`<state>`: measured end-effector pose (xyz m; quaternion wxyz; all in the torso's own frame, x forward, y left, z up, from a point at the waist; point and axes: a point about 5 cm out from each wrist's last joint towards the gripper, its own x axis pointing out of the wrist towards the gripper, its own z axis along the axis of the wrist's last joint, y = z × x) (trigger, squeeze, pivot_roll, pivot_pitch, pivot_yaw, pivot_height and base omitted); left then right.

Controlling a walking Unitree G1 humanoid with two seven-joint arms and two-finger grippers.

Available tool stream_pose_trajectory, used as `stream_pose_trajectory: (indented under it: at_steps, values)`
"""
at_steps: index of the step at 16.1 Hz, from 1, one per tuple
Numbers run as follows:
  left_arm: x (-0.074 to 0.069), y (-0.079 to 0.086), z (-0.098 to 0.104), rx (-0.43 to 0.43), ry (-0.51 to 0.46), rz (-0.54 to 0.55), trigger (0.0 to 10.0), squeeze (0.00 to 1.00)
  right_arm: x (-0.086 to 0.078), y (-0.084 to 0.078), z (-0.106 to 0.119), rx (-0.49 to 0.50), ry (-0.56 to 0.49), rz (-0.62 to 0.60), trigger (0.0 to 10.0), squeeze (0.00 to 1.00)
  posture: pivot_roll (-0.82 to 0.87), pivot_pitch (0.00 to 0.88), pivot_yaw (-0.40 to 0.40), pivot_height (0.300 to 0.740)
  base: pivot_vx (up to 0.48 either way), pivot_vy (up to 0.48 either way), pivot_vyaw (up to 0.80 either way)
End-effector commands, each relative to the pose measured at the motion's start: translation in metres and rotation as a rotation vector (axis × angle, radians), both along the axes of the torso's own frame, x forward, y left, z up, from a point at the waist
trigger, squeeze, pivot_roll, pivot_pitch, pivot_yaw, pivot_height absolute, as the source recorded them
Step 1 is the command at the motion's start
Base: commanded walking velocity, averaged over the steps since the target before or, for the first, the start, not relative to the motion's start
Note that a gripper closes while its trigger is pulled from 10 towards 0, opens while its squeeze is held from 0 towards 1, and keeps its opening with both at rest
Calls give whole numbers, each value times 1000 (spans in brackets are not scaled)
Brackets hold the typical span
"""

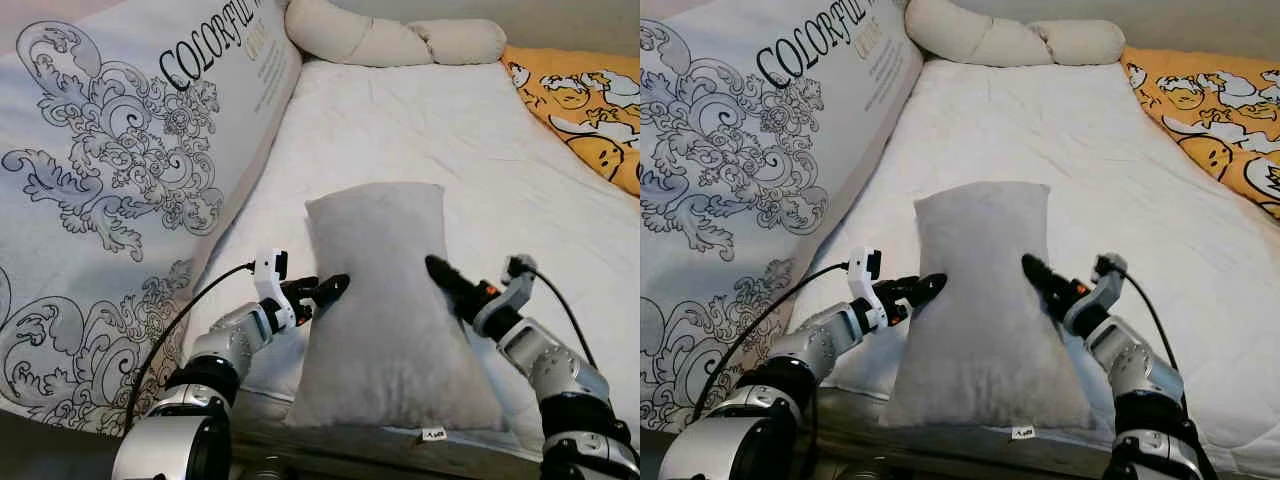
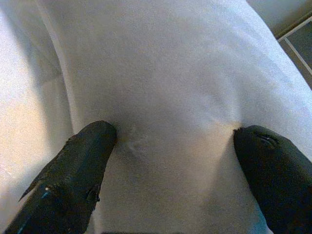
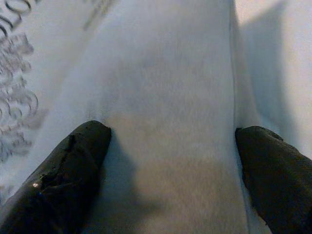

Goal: Clean up the room

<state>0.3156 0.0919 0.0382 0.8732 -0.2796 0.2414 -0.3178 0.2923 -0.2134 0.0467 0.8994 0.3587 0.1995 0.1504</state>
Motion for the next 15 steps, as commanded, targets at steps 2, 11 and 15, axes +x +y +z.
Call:
stream_pose_trajectory:
  at_steps: [2, 11, 15]
  values:
    - [2, -4, -2, 44, 6, 22, 10000, 0, -10, 11, -20, -81, 105, 78, 10000, 0, 0, 0, 71, 740, 0, 0, 0]
    - [-4, -15, -13, 84, 81, 51, 784, 0, -22, 12, -32, -230, 140, 171, 0, 0, -19, 0, 53, 740, 0, 0, 0]
    - [-5, -17, -14, 104, 70, 41, 0, 0, -21, 18, -31, -255, 98, 169, 0, 0, -24, 0, 45, 740, 0, 0, 0]
